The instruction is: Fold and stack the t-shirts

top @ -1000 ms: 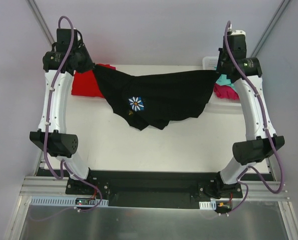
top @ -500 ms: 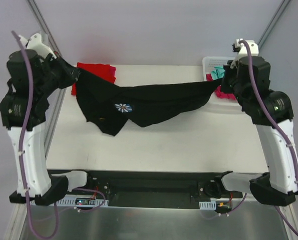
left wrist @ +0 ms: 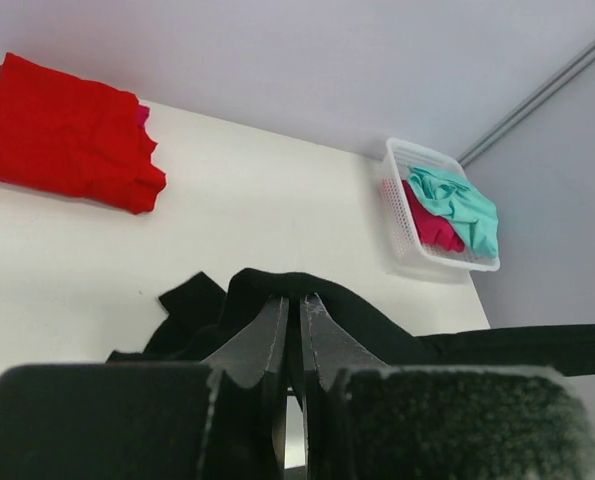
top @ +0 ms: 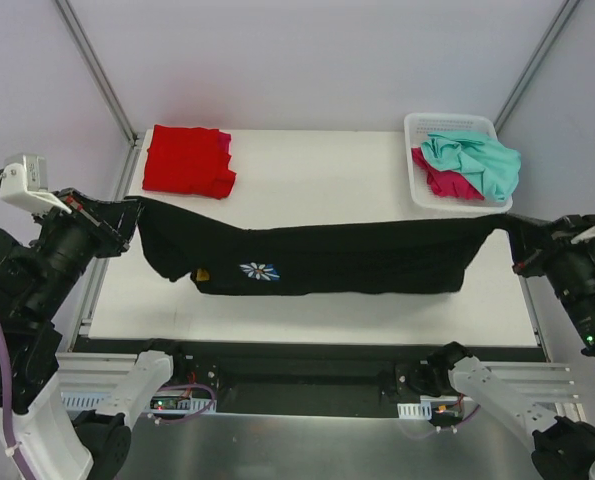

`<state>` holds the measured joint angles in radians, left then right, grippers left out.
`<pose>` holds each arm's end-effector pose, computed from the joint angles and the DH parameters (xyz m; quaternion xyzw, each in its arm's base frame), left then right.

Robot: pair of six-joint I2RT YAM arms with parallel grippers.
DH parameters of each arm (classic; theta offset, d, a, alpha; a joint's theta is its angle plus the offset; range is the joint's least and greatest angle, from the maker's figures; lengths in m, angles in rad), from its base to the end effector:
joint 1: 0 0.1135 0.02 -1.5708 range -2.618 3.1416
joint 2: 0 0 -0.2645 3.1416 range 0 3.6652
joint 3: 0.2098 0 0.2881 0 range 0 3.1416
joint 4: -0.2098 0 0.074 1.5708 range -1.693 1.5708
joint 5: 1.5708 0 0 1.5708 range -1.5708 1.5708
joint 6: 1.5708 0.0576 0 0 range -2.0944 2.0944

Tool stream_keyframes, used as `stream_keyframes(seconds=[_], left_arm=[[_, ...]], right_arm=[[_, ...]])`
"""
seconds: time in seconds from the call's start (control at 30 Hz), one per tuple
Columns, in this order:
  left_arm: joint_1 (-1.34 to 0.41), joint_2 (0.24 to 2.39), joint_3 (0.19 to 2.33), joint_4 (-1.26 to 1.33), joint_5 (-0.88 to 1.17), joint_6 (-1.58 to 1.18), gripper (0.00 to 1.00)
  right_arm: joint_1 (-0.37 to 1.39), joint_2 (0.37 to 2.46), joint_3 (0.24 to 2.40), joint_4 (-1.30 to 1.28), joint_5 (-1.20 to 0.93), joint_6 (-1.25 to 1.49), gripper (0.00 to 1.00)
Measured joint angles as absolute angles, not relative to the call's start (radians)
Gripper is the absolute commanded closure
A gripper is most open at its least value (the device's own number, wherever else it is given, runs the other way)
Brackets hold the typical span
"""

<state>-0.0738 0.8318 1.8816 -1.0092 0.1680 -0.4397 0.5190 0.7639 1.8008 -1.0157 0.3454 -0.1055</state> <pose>0.0599 -0.0141 0.5886 -0.0660 0.6897 -0.2387 0.6805 0.0521 0.0073 0.5723 -0.0949 0.6936 0.0268 0.7136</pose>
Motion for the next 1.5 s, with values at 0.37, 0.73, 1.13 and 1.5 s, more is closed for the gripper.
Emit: stream_keyframes(seconds=[0.37,0.73,1.13,1.5], left_arm=[[-0.079,0.693,1.89,-1.005,0.156,-0.445,1.0],[-0.079,0.411,1.934,-0.947,0.125,-0.511,1.0],[-0.055,0.395,2.197,-0.963,0.123,-0.542,1.0],[-0.024,0.41,2.051,-0.901,0.118,-0.561,1.0]], right_arm=[[0.484,0.668,1.753,-0.975,0.167,-0.071,0.99],[0.237,0.545,1.962,-1.024,-0.102,0.008,0.99],[0.116,0.486,2.132,-1.119,-0.224,0.064,0.99],[0.099,0.487,1.993,-1.076,-0.209,0.061,0.99]])
